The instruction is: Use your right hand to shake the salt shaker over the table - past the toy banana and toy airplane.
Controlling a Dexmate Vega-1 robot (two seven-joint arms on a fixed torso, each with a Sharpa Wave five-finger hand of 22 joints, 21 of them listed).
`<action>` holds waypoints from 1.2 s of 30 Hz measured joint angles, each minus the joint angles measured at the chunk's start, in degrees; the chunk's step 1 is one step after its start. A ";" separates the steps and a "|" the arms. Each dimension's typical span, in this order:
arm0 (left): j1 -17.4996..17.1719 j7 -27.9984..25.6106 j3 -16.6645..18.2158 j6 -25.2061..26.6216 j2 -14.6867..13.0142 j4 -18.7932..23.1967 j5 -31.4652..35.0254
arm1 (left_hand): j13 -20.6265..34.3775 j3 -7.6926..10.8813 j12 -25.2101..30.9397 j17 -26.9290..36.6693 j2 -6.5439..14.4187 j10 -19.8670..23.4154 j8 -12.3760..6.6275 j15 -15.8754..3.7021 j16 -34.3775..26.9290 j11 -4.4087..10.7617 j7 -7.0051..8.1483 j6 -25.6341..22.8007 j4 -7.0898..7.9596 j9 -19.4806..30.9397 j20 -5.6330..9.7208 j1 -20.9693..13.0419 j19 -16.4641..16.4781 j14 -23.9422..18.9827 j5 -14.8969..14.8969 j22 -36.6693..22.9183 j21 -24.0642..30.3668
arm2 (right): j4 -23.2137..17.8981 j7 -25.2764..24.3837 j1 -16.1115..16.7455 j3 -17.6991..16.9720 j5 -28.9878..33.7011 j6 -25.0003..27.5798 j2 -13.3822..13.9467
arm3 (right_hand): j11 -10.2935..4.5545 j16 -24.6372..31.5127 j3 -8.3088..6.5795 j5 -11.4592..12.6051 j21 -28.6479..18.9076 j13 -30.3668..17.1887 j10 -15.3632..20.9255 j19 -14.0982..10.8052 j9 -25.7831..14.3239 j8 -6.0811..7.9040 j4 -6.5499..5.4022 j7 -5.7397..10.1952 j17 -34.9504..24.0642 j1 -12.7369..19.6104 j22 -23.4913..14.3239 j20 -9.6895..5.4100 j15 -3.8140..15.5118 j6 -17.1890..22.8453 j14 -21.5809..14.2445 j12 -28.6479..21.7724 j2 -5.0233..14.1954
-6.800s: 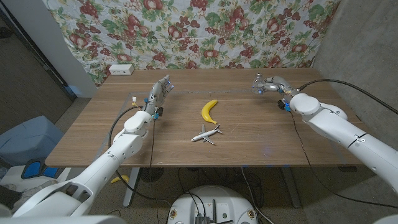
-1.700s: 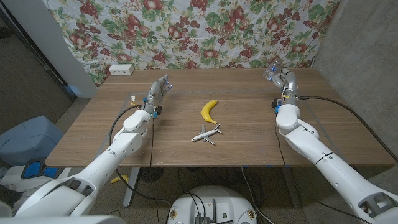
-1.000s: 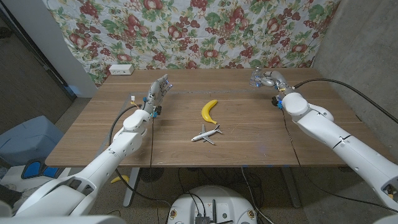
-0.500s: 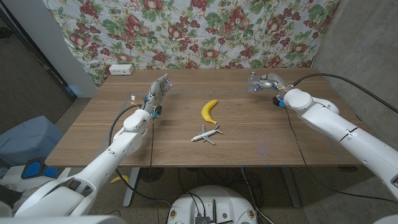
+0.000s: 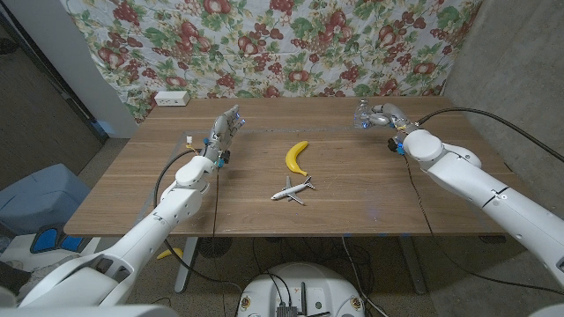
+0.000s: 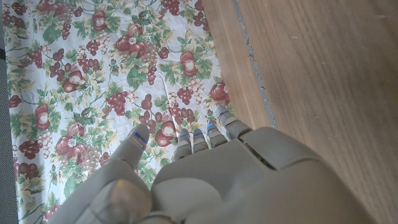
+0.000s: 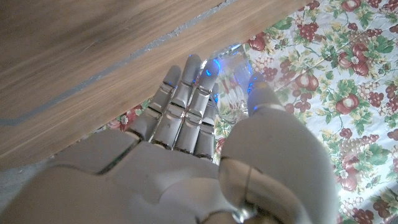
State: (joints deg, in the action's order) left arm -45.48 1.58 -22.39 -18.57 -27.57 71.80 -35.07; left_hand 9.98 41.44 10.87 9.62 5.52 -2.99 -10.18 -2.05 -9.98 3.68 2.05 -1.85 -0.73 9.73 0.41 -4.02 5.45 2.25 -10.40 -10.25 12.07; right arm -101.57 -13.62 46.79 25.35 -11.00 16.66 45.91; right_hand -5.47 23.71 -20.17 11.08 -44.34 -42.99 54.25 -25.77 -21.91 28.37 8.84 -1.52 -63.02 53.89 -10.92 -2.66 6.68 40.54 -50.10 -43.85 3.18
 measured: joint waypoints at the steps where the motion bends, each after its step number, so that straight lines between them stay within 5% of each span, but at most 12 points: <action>1: -0.07 -0.05 0.00 0.02 -0.02 0.14 0.03 | 0.00 0.00 0.00 0.00 0.00 0.00 0.00 0.00 0.00 0.00 0.00 0.00 0.00 0.00 0.00 0.00 0.00 0.00 0.00 0.00 0.00 | 0.06 -1.22 0.33 -0.19 0.22 -0.84 -0.30 | 0.00 -0.09 0.00 0.00 0.00 0.00 0.00 0.00 0.00 0.00 0.00 0.00 0.00 0.00 0.00 0.00 -0.02 0.00 0.02 0.00 0.00; 23: -0.29 -0.47 -0.02 0.10 -0.11 0.62 0.23 | 0.00 0.00 0.00 0.00 0.00 0.00 0.00 0.00 0.00 0.00 0.00 0.00 0.00 0.00 0.00 0.00 0.00 0.00 0.00 0.00 0.00 | 5.91 -26.83 6.31 -4.29 7.43 -14.28 -13.26 | -0.30 -0.66 0.00 -0.04 -0.88 0.20 0.30 0.00 0.14 -0.32 0.00 0.33 -0.26 0.00 -0.01 0.00 -0.06 0.33 0.00 0.21 0.00; 36: -0.31 -0.52 -0.01 0.10 -0.14 0.64 0.24 | 0.00 0.00 0.00 0.00 0.00 0.00 0.00 0.00 0.00 0.00 0.00 0.00 0.00 0.00 0.00 0.00 0.00 0.00 0.00 0.00 0.00 | 6.66 -31.11 7.32 -5.23 9.11 -16.00 -16.19 | -0.30 -0.66 0.00 -0.20 -1.40 0.11 0.30 -0.01 0.15 -0.55 0.00 0.33 -0.53 0.00 -0.01 0.00 -0.03 0.33 -0.37 0.21 0.00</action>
State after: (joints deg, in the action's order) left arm -45.80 1.06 -22.40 -18.46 -27.71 72.44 -34.83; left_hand 9.98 41.44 10.87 9.62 5.52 -2.99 -10.19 -2.05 -9.98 3.68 2.04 -1.85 -0.73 9.73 0.42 -4.02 5.45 2.25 -10.40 -10.25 12.07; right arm -94.91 -44.72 54.10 20.12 -1.89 0.66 29.71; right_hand -5.77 23.05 -20.17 10.87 -45.74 -42.88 54.55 -25.77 -21.76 27.82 8.84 -1.19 -63.55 53.89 -10.93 -2.66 6.66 40.87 -50.48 -43.64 3.19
